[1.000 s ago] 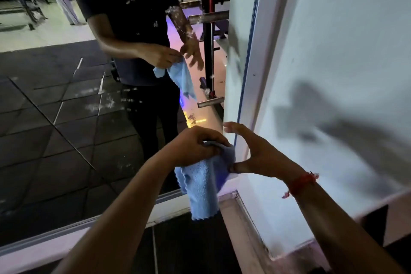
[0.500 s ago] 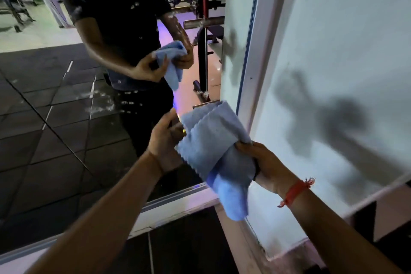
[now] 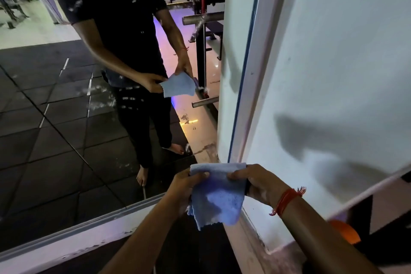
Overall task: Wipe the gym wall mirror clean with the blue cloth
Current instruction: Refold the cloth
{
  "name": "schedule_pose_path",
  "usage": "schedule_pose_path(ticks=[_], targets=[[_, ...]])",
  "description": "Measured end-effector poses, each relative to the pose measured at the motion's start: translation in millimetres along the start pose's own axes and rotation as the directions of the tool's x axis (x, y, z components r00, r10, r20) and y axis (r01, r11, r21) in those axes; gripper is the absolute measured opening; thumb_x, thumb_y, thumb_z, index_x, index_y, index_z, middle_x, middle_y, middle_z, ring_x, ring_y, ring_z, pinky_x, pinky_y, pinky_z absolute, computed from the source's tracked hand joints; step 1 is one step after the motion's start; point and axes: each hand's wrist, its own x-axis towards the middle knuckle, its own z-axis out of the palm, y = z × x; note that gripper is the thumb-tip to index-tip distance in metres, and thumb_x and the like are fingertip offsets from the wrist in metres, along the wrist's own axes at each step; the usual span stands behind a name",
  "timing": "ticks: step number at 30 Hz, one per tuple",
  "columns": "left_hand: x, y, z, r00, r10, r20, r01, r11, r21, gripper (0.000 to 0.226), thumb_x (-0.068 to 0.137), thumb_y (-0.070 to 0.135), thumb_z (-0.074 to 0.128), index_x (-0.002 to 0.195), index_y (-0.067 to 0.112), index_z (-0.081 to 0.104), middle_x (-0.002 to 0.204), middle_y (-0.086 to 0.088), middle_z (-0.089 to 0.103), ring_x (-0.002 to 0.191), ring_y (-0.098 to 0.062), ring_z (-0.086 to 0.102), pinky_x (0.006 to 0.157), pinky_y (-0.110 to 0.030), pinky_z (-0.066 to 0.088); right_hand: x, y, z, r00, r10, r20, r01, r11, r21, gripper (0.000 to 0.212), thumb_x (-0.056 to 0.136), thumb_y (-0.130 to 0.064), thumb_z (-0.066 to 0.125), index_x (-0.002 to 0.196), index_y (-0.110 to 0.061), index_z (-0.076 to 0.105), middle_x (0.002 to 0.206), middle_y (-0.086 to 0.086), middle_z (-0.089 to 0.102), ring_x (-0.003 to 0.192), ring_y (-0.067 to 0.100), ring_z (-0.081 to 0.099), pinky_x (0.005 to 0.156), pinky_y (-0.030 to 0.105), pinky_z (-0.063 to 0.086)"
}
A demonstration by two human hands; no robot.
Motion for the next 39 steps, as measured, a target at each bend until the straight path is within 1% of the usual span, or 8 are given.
schedule_pose_path(ticks=[6, 12, 17, 24, 29, 32, 36, 39], targets=[[-4, 9, -2, 0.958, 0.227, -0.175, -0.178, 0.949, 0.259, 0.038, 0.088, 0.018, 0.079, 0.118, 0.012, 0.056, 0.104, -0.006, 0.069, 0.09, -0.015, 0.068, 0.065, -0.017, 0.056, -2, -3, 9, 0.937, -0.203, -0.283, 0.156, 0.971, -0.181, 0.078, 0.069, -0.036, 0.088, 0.135, -0.021, 0.048, 0.112, 0.01, 0.064, 0.102, 0.028, 0.065, 0.093, 0.044, 0.057], [-16, 29, -13, 0.851, 0.515, -0.106, -0.417, 0.783, 0.461, 0.049, 0.085, 0.005, 0.078, 0.113, 0.044, 0.067, 0.107, 0.024, 0.067, 0.105, 0.011, 0.063, 0.09, -0.016, 0.054, -19, -16, 8, 0.899, -0.439, -0.004, 0.368, 0.758, -0.539, 0.05, 0.073, -0.017, 0.092, 0.118, -0.023, 0.071, 0.109, -0.003, 0.071, 0.099, 0.014, 0.067, 0.09, 0.025, 0.055], [-25, 55, -18, 0.795, 0.601, -0.085, -0.414, 0.639, 0.648, 0.038, 0.088, 0.023, 0.079, 0.124, 0.031, 0.072, 0.11, 0.014, 0.071, 0.099, 0.002, 0.065, 0.091, -0.019, 0.053, -17, -34, 7, 0.794, -0.604, 0.065, 0.434, 0.489, -0.756, 0.017, 0.087, -0.023, 0.079, 0.104, -0.02, 0.074, 0.088, -0.013, 0.056, 0.082, 0.004, 0.054, 0.07, 0.004, 0.036], [-26, 122, -30, 0.695, 0.718, 0.028, -0.541, 0.497, 0.679, 0.012, 0.085, 0.034, 0.079, 0.084, 0.037, 0.067, 0.096, 0.007, 0.056, 0.086, -0.009, 0.056, 0.069, -0.025, 0.046, -29, -85, 12, 0.794, -0.543, 0.272, 0.601, 0.767, -0.223, 0.012, 0.1, -0.015, 0.064, 0.109, -0.012, 0.072, 0.094, 0.008, 0.073, 0.092, 0.023, 0.071, 0.073, 0.033, 0.059], [-32, 177, -25, 0.641, 0.767, 0.002, -0.598, 0.498, 0.628, 0.014, 0.099, 0.033, 0.064, 0.089, 0.035, 0.055, 0.073, 0.019, 0.057, 0.066, 0.001, 0.052, 0.058, -0.014, 0.038, -40, -126, 36, 0.791, -0.516, 0.328, 0.479, 0.856, 0.192, 0.042, 0.093, -0.036, 0.07, 0.128, -0.013, 0.07, 0.129, 0.022, 0.067, 0.121, 0.036, 0.064, 0.103, 0.046, 0.052], [-36, 219, -20, 0.571, 0.821, -0.003, -0.643, 0.449, 0.62, 0.005, 0.099, 0.029, 0.064, 0.097, 0.032, 0.062, 0.086, 0.015, 0.067, 0.078, 0.003, 0.061, 0.064, -0.011, 0.043, -53, -152, 51, 0.758, -0.409, 0.509, 0.319, 0.912, 0.258, 0.036, 0.084, -0.028, 0.076, 0.114, -0.008, 0.078, 0.12, 0.026, 0.07, 0.103, 0.032, 0.071, 0.088, 0.04, 0.06], [-34, 276, -19, 0.512, 0.859, -0.014, -0.646, 0.396, 0.653, 0.015, 0.094, 0.035, 0.072, 0.108, 0.032, 0.066, 0.096, 0.014, 0.071, 0.082, -0.005, 0.066, 0.068, -0.015, 0.047, -38, -192, 85, 0.678, -0.582, 0.45, 0.466, 0.813, 0.35, 0.036, 0.083, -0.03, 0.078, 0.103, -0.001, 0.078, 0.105, 0.014, 0.075, 0.093, 0.016, 0.073, 0.084, 0.022, 0.058], [-32, 327, -28, 0.313, 0.949, 0.015, -0.681, 0.213, 0.701, 0.021, 0.093, 0.034, 0.073, 0.109, 0.029, 0.06, 0.105, 0.011, 0.065, 0.084, -0.013, 0.065, 0.07, -0.025, 0.048, -33, -234, 102, 0.59, -0.727, 0.352, 0.513, 0.674, 0.531, 0.06, 0.079, -0.031, 0.074, 0.124, 0.007, 0.066, 0.109, 0.02, 0.073, 0.095, 0.026, 0.073, 0.077, 0.032, 0.062]])
